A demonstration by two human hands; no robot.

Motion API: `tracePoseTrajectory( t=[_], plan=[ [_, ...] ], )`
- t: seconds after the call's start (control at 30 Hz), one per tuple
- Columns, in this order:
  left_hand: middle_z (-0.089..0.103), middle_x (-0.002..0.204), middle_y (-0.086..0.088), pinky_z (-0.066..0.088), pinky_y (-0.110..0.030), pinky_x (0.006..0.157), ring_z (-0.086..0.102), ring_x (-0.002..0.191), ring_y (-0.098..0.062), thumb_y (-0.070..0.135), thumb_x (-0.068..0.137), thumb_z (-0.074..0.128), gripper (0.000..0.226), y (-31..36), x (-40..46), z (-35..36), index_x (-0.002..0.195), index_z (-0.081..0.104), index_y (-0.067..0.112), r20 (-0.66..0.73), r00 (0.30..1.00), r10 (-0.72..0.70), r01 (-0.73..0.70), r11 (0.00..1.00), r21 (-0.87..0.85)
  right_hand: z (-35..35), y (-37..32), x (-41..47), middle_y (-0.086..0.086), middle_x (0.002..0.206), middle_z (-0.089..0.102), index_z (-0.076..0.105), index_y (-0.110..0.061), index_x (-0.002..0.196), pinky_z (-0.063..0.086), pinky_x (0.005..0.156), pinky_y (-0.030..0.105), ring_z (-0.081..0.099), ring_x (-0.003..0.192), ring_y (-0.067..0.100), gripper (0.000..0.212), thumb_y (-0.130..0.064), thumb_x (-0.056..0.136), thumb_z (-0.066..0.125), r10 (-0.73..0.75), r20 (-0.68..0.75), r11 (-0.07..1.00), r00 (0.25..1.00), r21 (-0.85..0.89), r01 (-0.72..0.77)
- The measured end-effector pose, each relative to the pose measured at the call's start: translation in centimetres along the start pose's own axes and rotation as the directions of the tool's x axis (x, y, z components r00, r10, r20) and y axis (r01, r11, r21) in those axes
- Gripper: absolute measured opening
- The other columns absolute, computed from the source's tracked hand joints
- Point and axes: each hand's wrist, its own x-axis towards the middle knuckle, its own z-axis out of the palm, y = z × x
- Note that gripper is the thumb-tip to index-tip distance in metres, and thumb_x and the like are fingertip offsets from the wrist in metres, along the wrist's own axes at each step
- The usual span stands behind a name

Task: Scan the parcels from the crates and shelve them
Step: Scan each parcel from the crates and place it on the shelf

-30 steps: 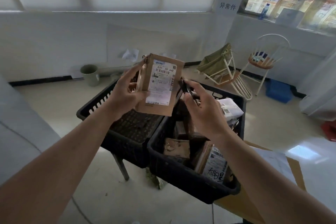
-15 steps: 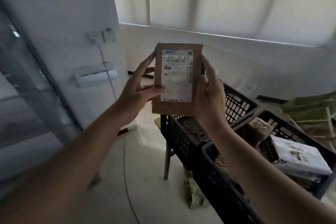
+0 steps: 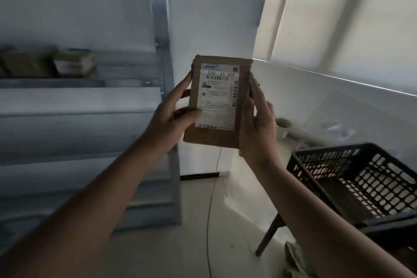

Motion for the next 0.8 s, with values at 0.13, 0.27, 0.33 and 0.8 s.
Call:
tracePoseTrajectory(
  t=[0.13,0.27,0.33,0.8],
  plan=[
    [0.056,0.150,0.007,0.053,-0.037,0.111,0.057,0.136,-0.006,0.006,0.104,0.061,0.072,0.0,-1.9,-8.7,0.162,0.034,0.038,-0.064,0.998,0.012,-0.006,0.996,0.089,8.5,-2.7,-0.9,0.000,0.131,0.046,0.035,-0.045,0.163,0.045,0.079,0.000,0.044,0.107,-0.029,0.050,-0.032,0.115,0.038,0.010,0.046,0.998,0.999,0.058,-0.013],
    [0.060,0.147,0.011,0.052,-0.024,0.105,0.053,0.140,-0.006,0.002,0.104,0.061,0.072,0.1,-4.3,-16.2,0.155,0.034,0.045,-0.150,0.988,0.037,-0.011,0.986,0.168,16.1,-5.5,-2.2,0.001,0.137,0.047,0.033,-0.044,0.164,0.043,0.080,-0.003,0.042,0.108,-0.030,0.051,-0.030,0.116,0.038,-0.007,0.124,0.994,0.992,0.110,-0.007],
    [0.061,0.146,0.011,0.053,-0.020,0.101,0.053,0.140,-0.006,0.000,0.104,0.060,0.072,0.1,-5.5,-19.6,0.155,0.033,0.043,-0.203,0.978,0.041,-0.001,0.981,0.195,19.7,-6.7,-2.6,0.002,0.141,0.047,0.033,-0.041,0.165,0.040,0.082,-0.005,0.039,0.110,-0.031,0.051,-0.028,0.116,0.038,-0.039,0.166,0.991,0.985,0.136,0.016],
    [0.045,0.157,0.009,0.058,-0.023,0.095,0.053,0.137,-0.009,0.015,0.102,0.068,0.077,-4.0,-8.5,-42.4,0.164,0.029,0.038,-0.536,0.837,0.114,0.181,0.866,0.467,46.7,-10.3,-1.6,-0.009,0.135,0.044,0.031,-0.053,0.162,0.044,0.090,0.009,0.044,0.112,-0.024,0.051,-0.035,0.115,0.038,-0.130,0.436,0.948,0.891,0.316,-0.017]
  ],
)
